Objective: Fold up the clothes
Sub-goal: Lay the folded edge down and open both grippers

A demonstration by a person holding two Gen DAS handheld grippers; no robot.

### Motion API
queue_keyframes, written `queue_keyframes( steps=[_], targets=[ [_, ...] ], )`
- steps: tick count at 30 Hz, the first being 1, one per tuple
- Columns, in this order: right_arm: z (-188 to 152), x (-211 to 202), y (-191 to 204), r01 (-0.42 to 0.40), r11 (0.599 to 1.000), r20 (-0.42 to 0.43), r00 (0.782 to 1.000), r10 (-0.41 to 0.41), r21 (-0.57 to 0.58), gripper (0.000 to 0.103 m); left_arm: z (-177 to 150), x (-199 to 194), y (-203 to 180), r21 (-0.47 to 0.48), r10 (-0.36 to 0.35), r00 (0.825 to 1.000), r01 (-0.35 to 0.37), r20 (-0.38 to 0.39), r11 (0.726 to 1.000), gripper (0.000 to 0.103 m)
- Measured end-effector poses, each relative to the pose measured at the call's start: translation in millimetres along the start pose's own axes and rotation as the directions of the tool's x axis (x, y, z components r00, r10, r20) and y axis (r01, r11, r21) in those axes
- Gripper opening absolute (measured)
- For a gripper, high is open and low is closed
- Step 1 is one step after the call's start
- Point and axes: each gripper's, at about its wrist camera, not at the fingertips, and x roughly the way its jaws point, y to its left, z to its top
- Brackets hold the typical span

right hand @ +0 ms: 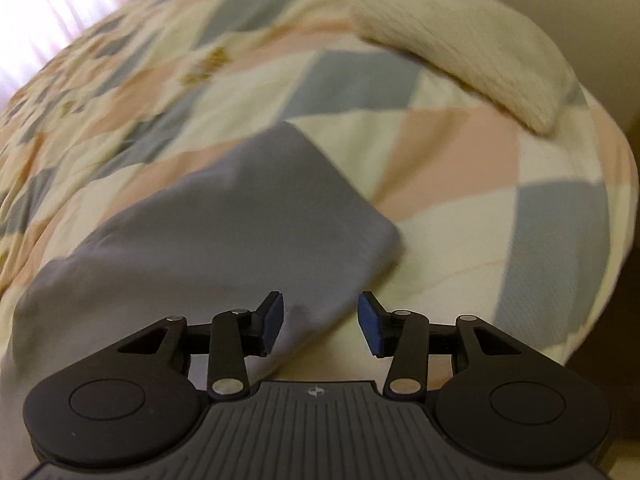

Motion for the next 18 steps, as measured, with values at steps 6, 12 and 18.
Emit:
queue_keyframes(
  steps=[6, 12, 18],
  targets=[
    [-21, -10, 44, -0.038, 0.978, 0.079, 0.995, 0.056, -0.205, 0.034, -16, -37, -71, 0.35, -0.166, 0.983, 0.129, 0.076, 0.928, 0.013],
    [-56, 6, 78, -0.094, 0.924, 0.043, 0.992, 0.118, -0.37, 0.033, -51, 10, -142, 0.629, -0.257, 0.964, 0.245, -0.074, 0.738, 0.017],
    [-45, 2, 59, -0.038, 0.933, 0.092, 0.993, 0.076, -0.359, 0.033, -10, 40, -105, 0.559, -0.09, 0.996, 0.066, 0.015, 0.826, 0.003]
  ],
)
